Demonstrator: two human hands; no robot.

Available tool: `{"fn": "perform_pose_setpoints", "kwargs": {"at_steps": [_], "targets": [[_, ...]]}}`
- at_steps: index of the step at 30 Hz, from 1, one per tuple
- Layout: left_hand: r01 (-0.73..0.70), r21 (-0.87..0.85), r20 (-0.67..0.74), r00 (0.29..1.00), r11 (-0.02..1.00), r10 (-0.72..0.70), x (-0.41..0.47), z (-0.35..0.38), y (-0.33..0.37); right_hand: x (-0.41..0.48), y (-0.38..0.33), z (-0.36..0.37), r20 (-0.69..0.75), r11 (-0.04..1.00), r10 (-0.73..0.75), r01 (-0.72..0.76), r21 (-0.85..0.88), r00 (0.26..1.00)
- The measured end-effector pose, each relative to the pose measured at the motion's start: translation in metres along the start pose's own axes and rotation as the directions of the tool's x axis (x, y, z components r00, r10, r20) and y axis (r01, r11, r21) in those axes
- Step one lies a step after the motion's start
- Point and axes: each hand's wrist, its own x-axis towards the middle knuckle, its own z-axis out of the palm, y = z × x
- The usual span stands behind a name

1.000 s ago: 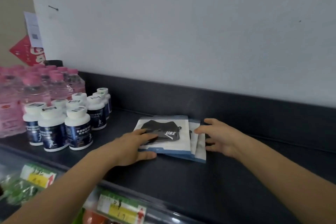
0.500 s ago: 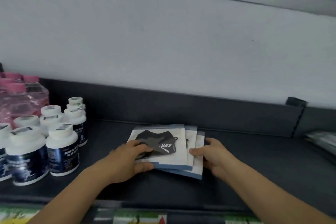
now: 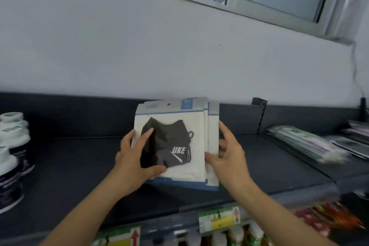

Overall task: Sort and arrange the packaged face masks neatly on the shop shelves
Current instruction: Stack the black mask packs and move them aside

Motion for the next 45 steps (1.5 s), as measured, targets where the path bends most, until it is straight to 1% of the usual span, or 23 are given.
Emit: {"fn": "perform_pose_setpoints", "kwargs": {"at_steps": [3,6,10,13,18,22,27,32,37,42,45], "targets": [[-0.054,-0.076,-0.046,0.998,0.996,0.051,-0.001,0.020,0.017,-0.005,0.002,-0.029,-0.038,0.999,-0.038,0.038,-0.010,0.999],[-0.123,-0.076,-0.087,0.989,0.990,0.116,-0.002,0.042,0.050,-0.009,0.006,-0.066,-0.093,0.998,-0.062,0.062,-0.005,0.994],[-0.223,-0.073,-0.103,0.971,0.972,0.215,-0.008,0.090,0.111,-0.020,0.019,-0.139,-0.187,0.996,-0.092,0.087,-0.033,0.978],[-0.280,-0.074,-0.068,0.959,0.957,0.275,-0.015,0.142,0.162,-0.032,0.032,-0.208,-0.266,0.994,-0.108,0.096,-0.058,0.958],[-0.364,-0.092,-0.021,0.931,0.927,0.364,-0.025,0.236,0.232,-0.057,0.058,-0.320,-0.350,0.995,-0.077,0.051,-0.084,0.933],[-0.368,-0.129,0.064,0.924,0.921,0.378,-0.033,0.306,0.276,-0.078,0.078,-0.393,-0.405,0.992,-0.049,-0.001,-0.124,0.913],[-0.391,-0.149,0.179,0.893,0.908,0.414,-0.032,0.379,0.320,-0.097,0.102,-0.466,-0.504,0.972,-0.002,-0.117,-0.204,0.864],[-0.421,-0.180,0.274,0.846,0.889,0.457,-0.019,0.439,0.356,-0.098,0.125,-0.519,-0.595,0.951,0.033,-0.208,-0.228,0.803],[-0.462,-0.191,0.310,0.809,0.866,0.500,0.016,0.492,0.382,-0.073,0.151,-0.559,-0.652,0.935,0.044,-0.262,-0.240,0.757],[-0.476,-0.218,0.301,0.797,0.852,0.523,0.066,0.531,0.411,-0.022,0.169,-0.593,-0.680,0.925,0.011,-0.266,-0.271,0.733],[-0.485,-0.232,0.299,0.789,0.843,0.536,0.101,0.547,0.435,0.012,0.172,-0.610,-0.685,0.929,-0.031,-0.232,-0.289,0.728]]}}
